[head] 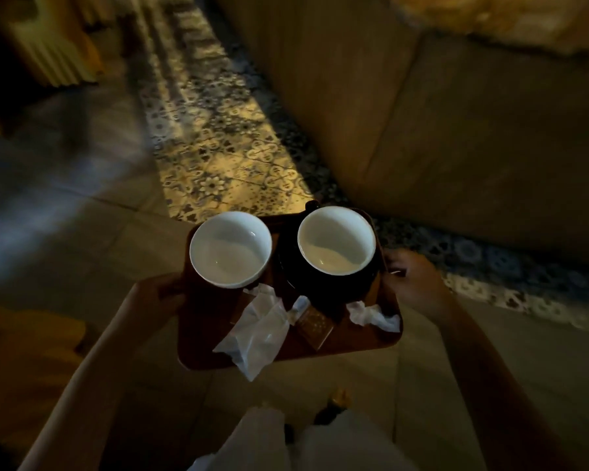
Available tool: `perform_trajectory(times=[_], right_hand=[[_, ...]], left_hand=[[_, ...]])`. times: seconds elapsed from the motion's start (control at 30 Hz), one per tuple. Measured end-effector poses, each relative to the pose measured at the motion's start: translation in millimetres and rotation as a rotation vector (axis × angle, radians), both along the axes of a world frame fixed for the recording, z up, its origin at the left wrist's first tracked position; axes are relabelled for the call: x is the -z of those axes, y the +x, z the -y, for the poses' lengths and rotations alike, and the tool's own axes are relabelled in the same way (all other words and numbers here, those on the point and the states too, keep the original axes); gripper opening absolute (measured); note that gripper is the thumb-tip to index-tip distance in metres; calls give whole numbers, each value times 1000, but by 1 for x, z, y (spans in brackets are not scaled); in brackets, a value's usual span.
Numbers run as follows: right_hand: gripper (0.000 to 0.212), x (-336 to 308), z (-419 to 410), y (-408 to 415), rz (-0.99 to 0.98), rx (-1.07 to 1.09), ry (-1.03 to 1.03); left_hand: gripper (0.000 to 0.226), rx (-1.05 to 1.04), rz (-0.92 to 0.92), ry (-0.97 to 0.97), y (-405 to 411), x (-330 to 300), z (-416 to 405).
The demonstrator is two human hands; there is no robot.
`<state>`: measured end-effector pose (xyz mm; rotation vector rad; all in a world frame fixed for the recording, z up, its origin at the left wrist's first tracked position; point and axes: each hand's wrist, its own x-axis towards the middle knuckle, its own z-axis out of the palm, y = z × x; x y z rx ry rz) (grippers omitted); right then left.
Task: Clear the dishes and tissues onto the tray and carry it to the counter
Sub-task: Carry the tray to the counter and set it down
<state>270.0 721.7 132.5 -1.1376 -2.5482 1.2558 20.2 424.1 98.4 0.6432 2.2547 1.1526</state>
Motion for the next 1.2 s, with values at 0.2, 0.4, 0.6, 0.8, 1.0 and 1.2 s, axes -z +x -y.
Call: perform_trajectory(times=[0.2, 0.4, 0.6, 0.8, 1.0, 1.2], right_hand=[[8, 8, -12, 107, 17, 211, 18], [5, 26, -37, 223, -38, 403, -3], [16, 29, -74, 339, 8, 459, 49], [8, 29, -100, 429, 40, 597, -19], [8, 29, -134, 484, 15, 700, -19], [15, 32, -199, 526, 7, 761, -59]], left_hand=[[46, 176, 91, 23, 56, -11, -61], [49, 246, 76, 33, 145, -8, -126], [48, 339, 150, 31, 246, 4, -191], [44, 483, 139, -2, 314, 6, -255], [37, 579, 76, -40, 361, 5, -324], [39, 605, 126, -3, 405, 7, -416]])
